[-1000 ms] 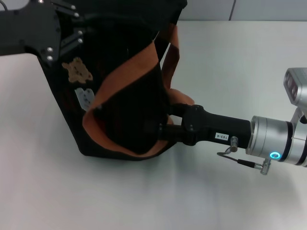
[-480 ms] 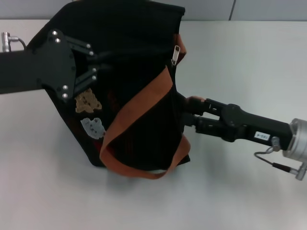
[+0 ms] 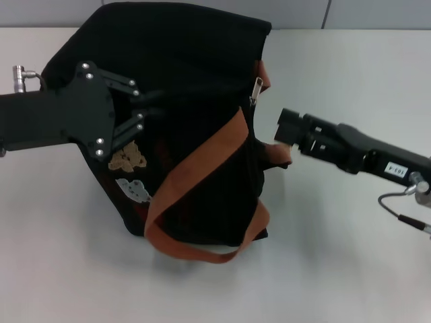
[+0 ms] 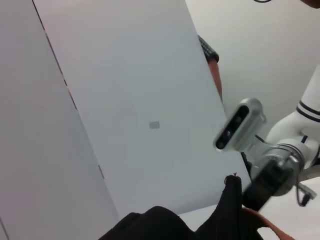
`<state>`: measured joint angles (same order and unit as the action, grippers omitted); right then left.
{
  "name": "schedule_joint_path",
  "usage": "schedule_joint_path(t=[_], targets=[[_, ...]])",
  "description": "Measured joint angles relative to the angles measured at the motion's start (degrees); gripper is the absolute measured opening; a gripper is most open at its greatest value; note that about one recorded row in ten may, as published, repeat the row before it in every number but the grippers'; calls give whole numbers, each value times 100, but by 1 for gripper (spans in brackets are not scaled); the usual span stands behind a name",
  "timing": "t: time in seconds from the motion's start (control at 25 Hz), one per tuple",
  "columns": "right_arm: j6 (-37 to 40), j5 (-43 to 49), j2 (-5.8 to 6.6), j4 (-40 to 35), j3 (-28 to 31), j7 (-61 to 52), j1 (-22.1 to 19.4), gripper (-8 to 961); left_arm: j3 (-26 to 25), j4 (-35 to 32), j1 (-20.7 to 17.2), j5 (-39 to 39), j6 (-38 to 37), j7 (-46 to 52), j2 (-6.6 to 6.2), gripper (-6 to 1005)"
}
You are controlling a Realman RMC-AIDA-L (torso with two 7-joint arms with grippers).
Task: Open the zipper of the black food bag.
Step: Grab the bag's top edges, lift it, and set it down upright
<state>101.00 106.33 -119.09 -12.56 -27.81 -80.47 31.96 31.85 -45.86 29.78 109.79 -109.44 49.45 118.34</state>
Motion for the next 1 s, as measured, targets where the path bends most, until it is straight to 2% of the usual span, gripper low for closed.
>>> schedule_joint_path(t=[0.12, 0.72, 1.0], targets=[[-40, -70, -11, 10, 6, -3, 66, 820, 48, 105, 0, 7, -9, -100, 2, 91], [-289, -78, -27, 34, -23, 0, 355, 509, 120, 189, -33, 16, -35, -195, 5, 90], [-368, -77, -27, 36, -54, -34, 371, 485, 120, 193, -34, 7, -42, -197, 4, 91]])
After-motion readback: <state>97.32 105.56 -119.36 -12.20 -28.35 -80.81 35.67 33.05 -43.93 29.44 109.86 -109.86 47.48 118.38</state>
